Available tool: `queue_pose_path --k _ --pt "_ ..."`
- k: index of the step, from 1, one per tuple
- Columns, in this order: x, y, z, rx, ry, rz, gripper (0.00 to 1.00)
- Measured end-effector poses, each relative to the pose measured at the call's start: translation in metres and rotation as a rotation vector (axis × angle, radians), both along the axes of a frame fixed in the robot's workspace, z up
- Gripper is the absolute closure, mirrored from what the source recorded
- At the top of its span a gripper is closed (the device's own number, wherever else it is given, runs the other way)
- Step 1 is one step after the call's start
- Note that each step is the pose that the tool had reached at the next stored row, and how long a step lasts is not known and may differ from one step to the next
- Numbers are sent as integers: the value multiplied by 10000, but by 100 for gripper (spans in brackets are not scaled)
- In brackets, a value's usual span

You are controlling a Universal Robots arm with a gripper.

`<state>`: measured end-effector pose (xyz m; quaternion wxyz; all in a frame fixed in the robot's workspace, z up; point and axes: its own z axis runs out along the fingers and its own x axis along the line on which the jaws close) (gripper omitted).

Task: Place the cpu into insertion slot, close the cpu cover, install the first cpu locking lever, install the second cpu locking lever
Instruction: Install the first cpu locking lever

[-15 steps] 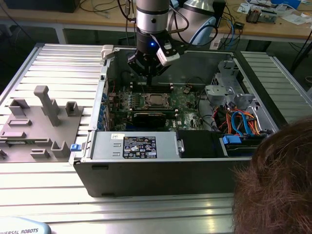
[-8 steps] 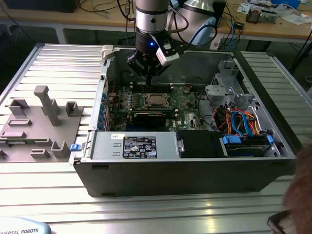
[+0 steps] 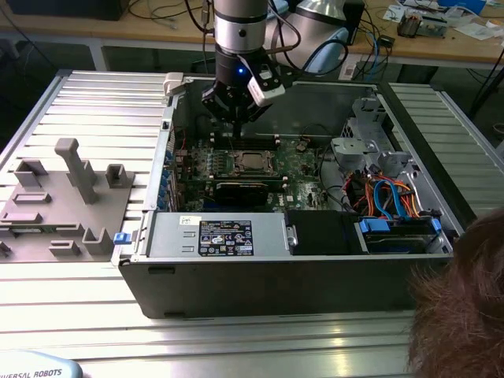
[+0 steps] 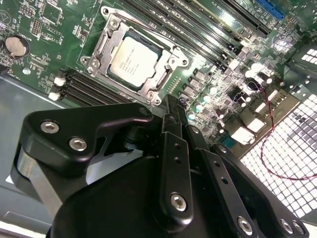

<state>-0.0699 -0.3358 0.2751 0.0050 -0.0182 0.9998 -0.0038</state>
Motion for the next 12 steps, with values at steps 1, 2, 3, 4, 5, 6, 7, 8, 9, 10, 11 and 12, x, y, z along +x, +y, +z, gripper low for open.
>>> queue_pose_path --k 1,2,3,4,5,6,7,8,9,10,11,12 --pt "-4 0 0 0 0 -1 89" --pt "-9 0 -1 0 0 0 89" --pt "-13 0 -1 0 0 -1 89" --pt "-20 0 -1 0 0 0 89" --pt "-24 0 -1 0 0 -1 89" --pt "-30 0 -1 0 0 -1 89" --pt "-34 0 -2 0 0 0 89" --pt "-39 0 -2 0 1 0 89" --pt "-42 0 -2 0 0 0 89" --pt "-46 0 -2 1 0 0 89" --pt "-50 0 -2 1 0 0 89" --pt "-55 0 -3 1 0 0 89"
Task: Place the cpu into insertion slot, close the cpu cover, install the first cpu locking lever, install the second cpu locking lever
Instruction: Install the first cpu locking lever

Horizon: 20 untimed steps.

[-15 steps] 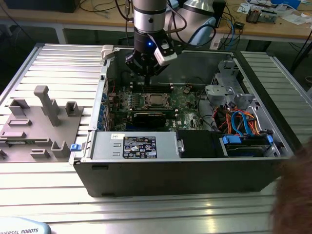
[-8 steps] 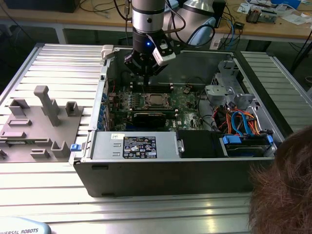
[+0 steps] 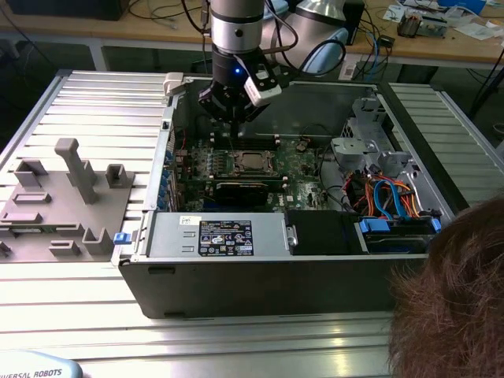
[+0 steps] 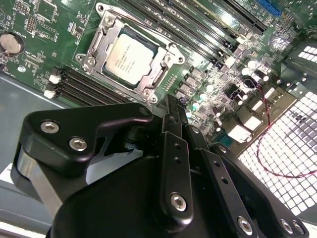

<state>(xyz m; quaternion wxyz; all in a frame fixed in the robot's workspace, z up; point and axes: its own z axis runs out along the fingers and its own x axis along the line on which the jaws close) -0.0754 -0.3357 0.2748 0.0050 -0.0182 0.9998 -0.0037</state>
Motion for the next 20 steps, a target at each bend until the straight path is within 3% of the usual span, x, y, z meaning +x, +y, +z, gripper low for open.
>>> queue_pose_path --k 20 --pt "-60 0 -4 1 0 0 89"
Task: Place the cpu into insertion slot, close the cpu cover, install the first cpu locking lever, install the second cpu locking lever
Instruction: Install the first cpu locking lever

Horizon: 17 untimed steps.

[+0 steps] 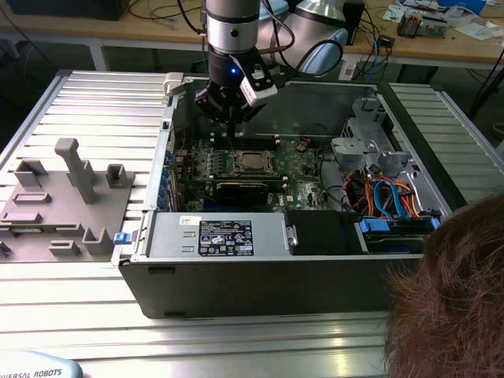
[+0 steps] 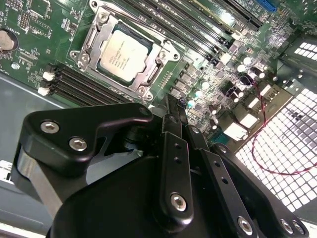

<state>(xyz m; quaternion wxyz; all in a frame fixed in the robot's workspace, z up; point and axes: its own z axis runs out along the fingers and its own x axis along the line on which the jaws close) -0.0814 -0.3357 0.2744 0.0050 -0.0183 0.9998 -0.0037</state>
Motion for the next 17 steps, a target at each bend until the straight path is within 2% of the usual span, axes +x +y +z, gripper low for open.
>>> queue_pose_path --k 17 --pt "-36 0 -6 0 0 -1 89"
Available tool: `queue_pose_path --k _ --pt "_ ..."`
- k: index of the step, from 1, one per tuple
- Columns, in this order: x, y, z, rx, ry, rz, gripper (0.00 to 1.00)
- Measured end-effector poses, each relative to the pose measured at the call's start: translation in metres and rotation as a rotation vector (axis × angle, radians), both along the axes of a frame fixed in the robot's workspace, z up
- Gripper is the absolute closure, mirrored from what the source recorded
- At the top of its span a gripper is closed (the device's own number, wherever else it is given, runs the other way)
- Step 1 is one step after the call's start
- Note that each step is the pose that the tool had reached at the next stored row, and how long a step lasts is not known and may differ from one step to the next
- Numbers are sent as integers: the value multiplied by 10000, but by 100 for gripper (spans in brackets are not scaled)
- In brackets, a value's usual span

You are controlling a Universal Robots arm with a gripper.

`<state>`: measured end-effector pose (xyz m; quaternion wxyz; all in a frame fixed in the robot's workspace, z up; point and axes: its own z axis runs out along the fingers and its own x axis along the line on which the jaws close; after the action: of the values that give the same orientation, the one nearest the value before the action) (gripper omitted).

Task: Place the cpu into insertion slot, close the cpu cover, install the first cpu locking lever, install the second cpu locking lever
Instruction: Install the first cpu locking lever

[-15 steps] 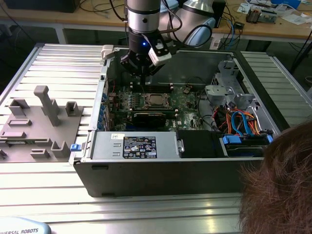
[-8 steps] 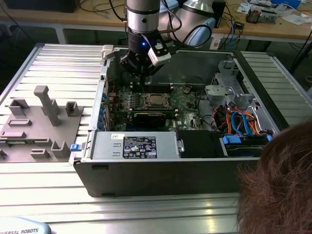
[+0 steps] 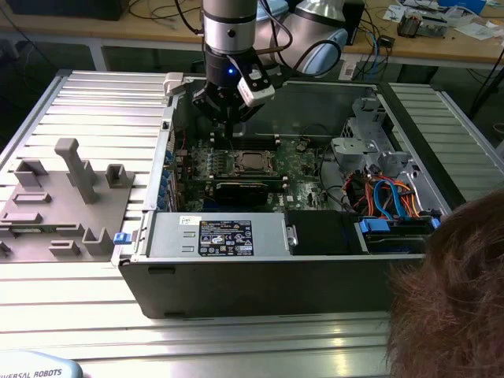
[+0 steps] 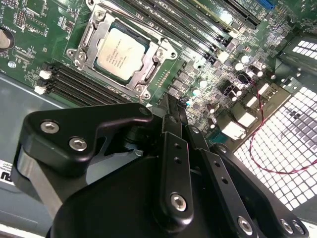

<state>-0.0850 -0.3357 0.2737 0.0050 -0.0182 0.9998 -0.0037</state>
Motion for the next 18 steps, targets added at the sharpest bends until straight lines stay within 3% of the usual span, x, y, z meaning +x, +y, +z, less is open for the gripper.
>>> queue_pose_path --k 11,18 --pt "-18 4 -5 1 -1 0 89" --pt "-74 9 -5 30 0 0 89"
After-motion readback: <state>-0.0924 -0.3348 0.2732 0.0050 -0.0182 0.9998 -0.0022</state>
